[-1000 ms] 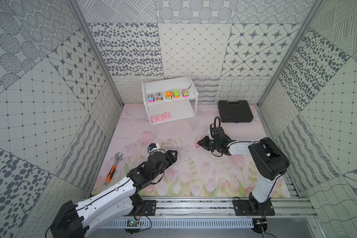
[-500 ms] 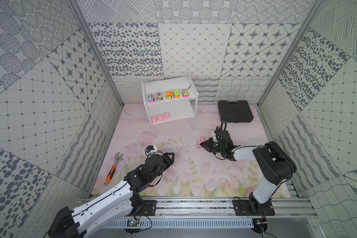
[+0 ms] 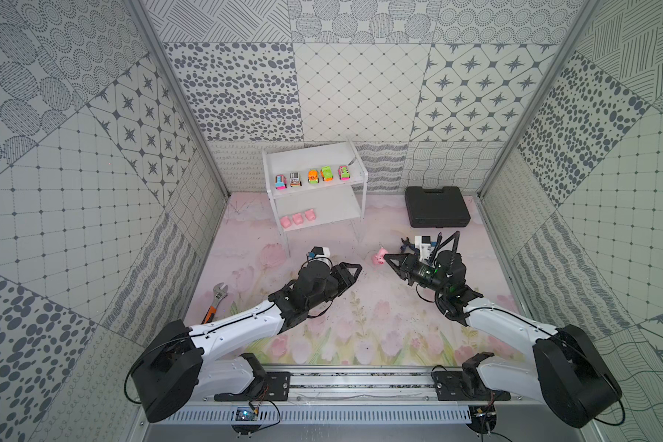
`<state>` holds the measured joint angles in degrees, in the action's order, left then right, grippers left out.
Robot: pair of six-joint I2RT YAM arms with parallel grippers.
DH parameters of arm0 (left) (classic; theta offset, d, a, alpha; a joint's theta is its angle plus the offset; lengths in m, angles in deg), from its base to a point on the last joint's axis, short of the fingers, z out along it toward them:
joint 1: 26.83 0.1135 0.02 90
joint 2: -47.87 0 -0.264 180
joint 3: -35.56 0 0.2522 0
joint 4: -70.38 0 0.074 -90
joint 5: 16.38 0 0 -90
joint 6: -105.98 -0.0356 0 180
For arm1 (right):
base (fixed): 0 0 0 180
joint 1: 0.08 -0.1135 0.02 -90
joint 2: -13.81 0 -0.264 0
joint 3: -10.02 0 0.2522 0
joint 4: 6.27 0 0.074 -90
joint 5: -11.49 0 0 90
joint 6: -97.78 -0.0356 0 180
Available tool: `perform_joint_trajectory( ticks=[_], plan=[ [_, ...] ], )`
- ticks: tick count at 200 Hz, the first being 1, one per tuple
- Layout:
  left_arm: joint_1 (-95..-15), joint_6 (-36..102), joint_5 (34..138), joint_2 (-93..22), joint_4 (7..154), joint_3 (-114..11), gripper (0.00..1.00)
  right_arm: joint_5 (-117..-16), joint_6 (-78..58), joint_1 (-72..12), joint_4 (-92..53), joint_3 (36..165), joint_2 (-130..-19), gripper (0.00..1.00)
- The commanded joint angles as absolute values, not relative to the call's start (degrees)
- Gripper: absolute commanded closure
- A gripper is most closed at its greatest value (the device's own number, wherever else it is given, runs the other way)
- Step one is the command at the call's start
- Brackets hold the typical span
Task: Organize plastic toys on shelves
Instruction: Pick up the plastic toy at the center of the board.
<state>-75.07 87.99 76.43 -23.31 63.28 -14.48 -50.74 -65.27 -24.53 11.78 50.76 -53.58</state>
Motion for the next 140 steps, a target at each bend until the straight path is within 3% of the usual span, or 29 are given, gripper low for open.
perform_joint_trajectory(
  ticks=[1, 90, 140],
  plan=[
    [-76.29, 88.92, 81.87, -28.53, 48.83, -19.60, 0.44, -51.64, -67.94, -24.55, 11.03, 50.29, -49.41, 0.87],
    [-77.98, 91.78, 83.06, -38.29, 40.71, -26.95, 0.53, -51.94, -70.42, -24.64, 9.94, 49.53, -44.78, 0.87],
    [-78.25, 92.79, 84.12, -39.55, 40.87, -27.24, 0.65, -52.14, -70.62, -24.69, 10.20, 49.44, -44.58, 0.87]
  ],
)
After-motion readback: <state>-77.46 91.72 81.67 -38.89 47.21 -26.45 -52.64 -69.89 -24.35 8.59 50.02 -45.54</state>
